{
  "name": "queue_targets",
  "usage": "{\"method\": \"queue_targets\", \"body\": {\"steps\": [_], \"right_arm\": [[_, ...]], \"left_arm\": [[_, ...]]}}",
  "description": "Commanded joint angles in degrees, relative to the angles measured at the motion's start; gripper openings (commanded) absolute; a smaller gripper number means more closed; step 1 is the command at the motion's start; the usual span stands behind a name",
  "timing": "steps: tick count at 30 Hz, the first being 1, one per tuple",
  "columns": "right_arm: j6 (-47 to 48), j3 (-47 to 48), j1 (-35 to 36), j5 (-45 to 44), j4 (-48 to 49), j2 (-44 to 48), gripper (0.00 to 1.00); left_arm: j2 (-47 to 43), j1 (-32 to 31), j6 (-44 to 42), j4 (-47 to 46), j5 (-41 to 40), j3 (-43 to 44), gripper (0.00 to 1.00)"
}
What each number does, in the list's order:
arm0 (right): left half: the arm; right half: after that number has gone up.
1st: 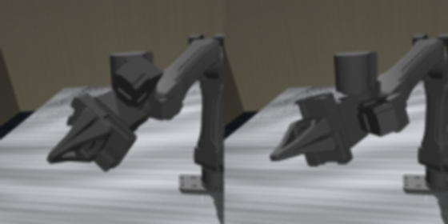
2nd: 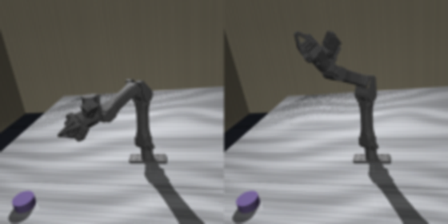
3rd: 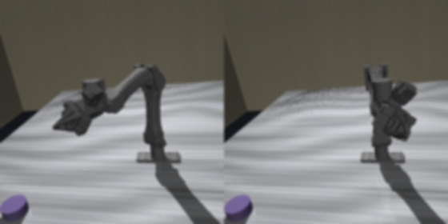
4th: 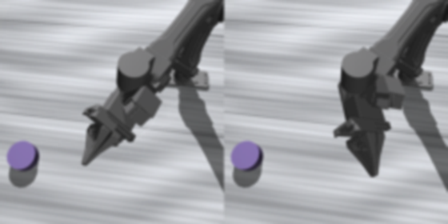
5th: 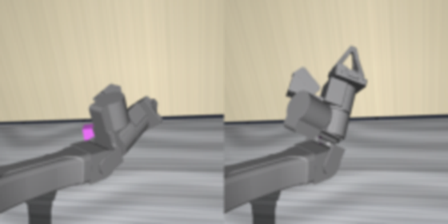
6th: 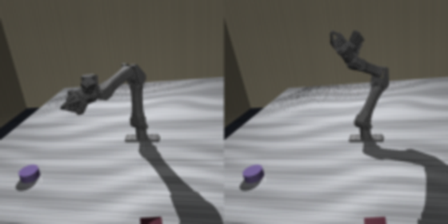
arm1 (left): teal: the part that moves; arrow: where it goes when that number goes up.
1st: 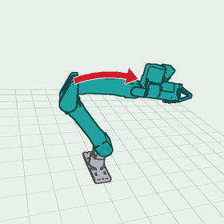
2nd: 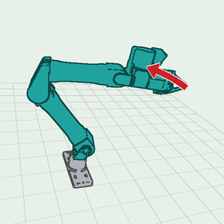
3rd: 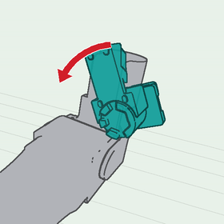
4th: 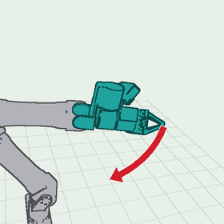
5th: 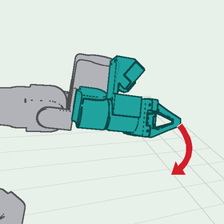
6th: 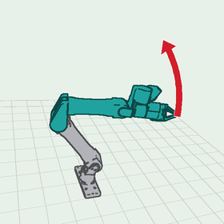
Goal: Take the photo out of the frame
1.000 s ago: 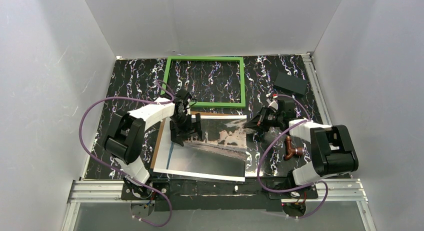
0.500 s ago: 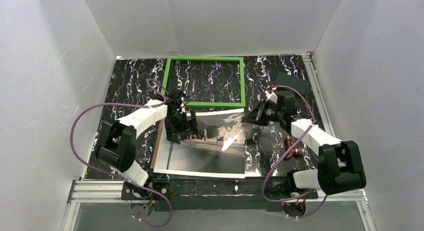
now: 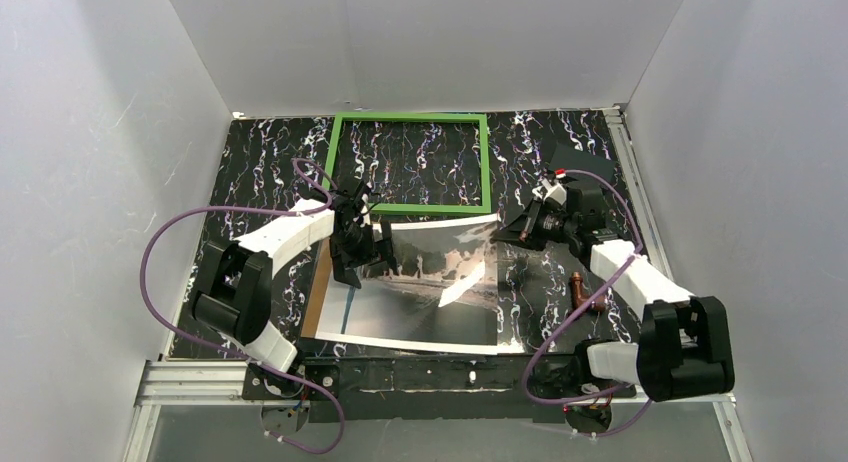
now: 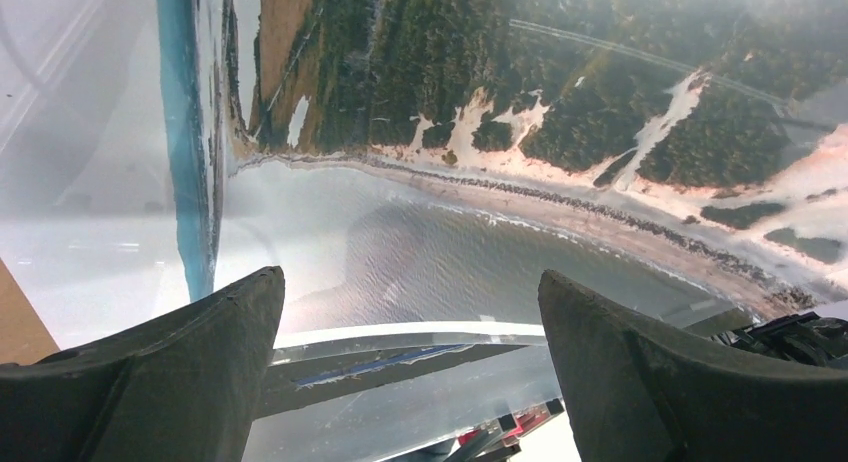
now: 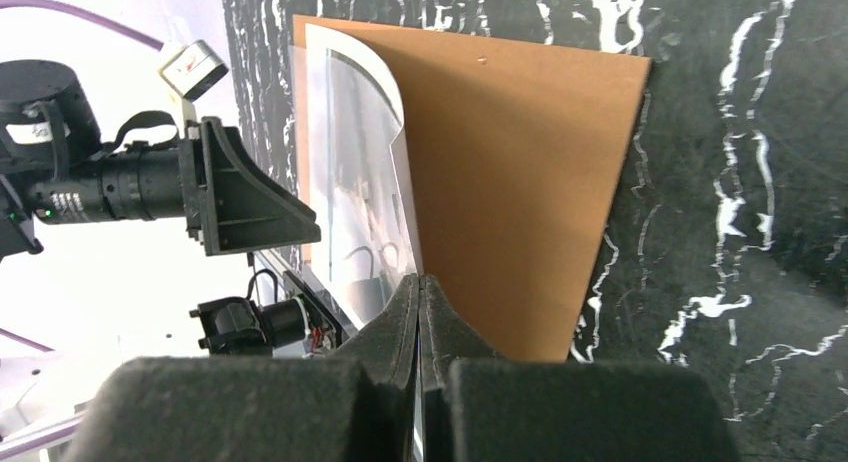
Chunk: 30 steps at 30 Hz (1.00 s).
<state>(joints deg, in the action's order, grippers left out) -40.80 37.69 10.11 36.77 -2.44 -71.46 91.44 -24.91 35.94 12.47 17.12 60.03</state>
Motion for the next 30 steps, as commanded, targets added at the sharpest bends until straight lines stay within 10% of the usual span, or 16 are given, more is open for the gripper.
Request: {"method": "queue_targets", "body": {"steps": [1,12,18,30], "right_arm": [[1.9,-1.0,-2.3,2.6,1.7,-4.4,0.01],[3.2,-4.3,-2.5,6.5,11.4,-15.9,0.02],[2.1,-6.5,-2.5,6.4,16.1,-19.5,0.28],[-6.9,-9.9,-2.1,12.0,34.1,-28.0,0.32]], "left_arm": [[0.8,0.1,0.6,5.7,1.1,-0.6,1.0],[6.4,0.1,4.7,2.1,0.9,-5.3,1.0],[7.4,0.1,5.4,1.4,1.2,-5.9,1.0],[8.4,0.1,6.0,0.5,1.4,-6.6,1.0]]}}
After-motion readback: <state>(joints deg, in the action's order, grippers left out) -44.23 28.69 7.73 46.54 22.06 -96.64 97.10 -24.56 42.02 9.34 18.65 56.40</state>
